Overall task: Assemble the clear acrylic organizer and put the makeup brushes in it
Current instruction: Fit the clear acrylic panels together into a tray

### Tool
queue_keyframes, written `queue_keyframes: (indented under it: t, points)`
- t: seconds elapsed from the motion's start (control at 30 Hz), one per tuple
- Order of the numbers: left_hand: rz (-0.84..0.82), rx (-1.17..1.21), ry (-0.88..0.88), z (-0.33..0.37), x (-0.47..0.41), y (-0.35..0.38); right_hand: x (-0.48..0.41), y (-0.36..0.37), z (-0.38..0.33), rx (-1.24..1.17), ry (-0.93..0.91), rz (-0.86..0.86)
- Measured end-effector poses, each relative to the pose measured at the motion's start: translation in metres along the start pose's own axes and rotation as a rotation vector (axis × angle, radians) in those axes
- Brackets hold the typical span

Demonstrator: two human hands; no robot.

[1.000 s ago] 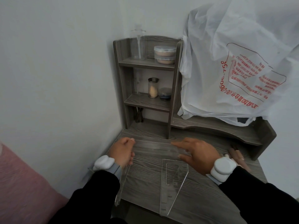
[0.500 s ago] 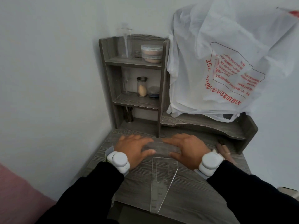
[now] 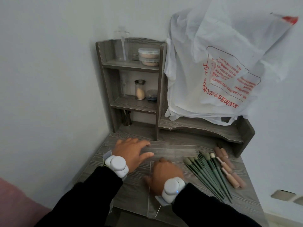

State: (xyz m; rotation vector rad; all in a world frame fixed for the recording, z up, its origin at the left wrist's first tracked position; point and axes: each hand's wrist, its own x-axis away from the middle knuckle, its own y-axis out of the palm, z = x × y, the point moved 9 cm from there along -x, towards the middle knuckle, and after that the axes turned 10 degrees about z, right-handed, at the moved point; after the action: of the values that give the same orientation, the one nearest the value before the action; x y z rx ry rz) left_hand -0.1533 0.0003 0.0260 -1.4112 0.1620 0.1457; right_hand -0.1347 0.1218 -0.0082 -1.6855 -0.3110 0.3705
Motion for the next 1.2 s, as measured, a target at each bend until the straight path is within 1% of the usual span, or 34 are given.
queue_keyframes:
  t: [0.1,0.17,0.4,0.5,0.57,0.6,0.7,0.83,0.9,1.0,1.1,1.2]
  points:
    - [-0.003,0.004,-0.003,0.001,0.0,-0.001,-0.017,0.01,0.005,0.006,0.095,-0.027]
    - [-0.004,0.002,-0.01,0.001,0.0,-0.001,-0.028,0.017,0.009,-0.002,0.115,-0.062]
    - [0.018,0.016,-0.031,-0.003,0.001,-0.003,-0.034,0.022,0.009,0.038,0.079,-0.146]
    - [0.023,0.014,-0.034,-0.005,0.001,-0.001,-0.03,0.028,0.008,0.086,0.016,-0.183]
    - [0.018,0.015,-0.038,-0.006,0.0,-0.001,-0.024,0.022,0.008,0.146,-0.02,-0.138]
    - [0.017,0.014,-0.037,-0.006,0.0,-0.001,-0.022,0.02,0.008,0.134,-0.02,-0.103]
    - [0.012,0.023,-0.035,-0.005,0.0,-0.002,-0.01,0.005,0.003,0.066,-0.048,-0.019]
    - [0.028,0.059,-0.068,-0.013,0.002,-0.006,0.019,-0.014,0.006,-0.055,-0.093,-0.004]
    - [0.035,0.077,-0.081,-0.018,0.004,-0.007,0.029,-0.027,0.016,-0.15,-0.119,0.037]
    - [0.044,0.077,-0.077,-0.016,0.003,-0.008,0.032,-0.04,0.048,-0.33,-0.079,0.125]
    - [0.014,0.066,-0.076,-0.014,0.003,-0.005,0.031,-0.049,0.076,-0.368,-0.043,0.257]
    - [0.004,0.064,-0.08,-0.014,0.002,-0.004,0.033,-0.052,0.094,-0.449,0.038,0.319]
